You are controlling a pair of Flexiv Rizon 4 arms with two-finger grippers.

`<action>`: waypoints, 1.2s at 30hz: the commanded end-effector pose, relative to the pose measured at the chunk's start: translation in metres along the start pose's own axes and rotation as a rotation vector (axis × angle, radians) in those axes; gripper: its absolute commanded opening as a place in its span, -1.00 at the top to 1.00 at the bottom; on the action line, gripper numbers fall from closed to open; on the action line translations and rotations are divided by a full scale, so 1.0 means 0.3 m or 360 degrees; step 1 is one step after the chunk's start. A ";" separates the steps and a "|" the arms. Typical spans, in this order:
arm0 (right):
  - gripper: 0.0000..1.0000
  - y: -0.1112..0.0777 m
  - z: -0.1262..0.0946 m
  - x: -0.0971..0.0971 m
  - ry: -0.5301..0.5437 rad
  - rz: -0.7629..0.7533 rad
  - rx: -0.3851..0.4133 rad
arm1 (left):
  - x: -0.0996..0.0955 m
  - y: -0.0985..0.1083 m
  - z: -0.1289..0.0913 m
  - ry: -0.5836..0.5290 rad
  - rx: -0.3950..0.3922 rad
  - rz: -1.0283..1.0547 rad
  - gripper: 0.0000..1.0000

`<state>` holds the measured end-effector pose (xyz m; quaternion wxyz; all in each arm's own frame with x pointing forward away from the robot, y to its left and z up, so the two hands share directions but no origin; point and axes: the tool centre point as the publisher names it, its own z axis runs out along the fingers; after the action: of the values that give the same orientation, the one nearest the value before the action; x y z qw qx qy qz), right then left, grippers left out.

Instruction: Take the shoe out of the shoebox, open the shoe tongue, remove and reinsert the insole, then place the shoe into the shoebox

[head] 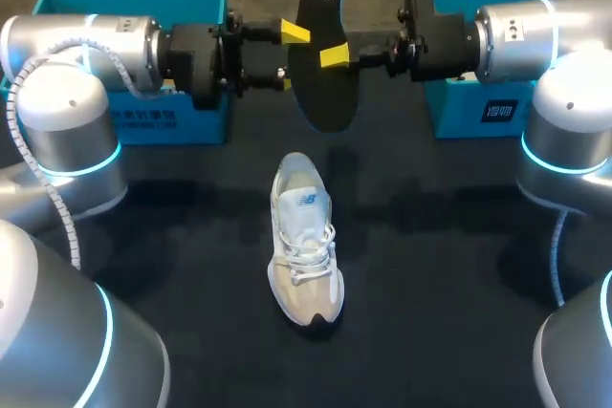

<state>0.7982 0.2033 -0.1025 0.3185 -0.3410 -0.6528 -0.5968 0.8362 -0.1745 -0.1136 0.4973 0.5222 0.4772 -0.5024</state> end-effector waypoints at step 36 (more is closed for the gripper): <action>1.00 0.066 0.028 0.014 0.0023 -0.0360 0.0069 | 0.091 0.008 -0.241 0.0148 0.0269 -0.0001 -1.00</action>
<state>0.8113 0.2105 -0.0879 0.2616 -0.2536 -0.6973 -0.6173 0.8427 -0.1023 -0.1406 0.4289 0.5840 0.4565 -0.5164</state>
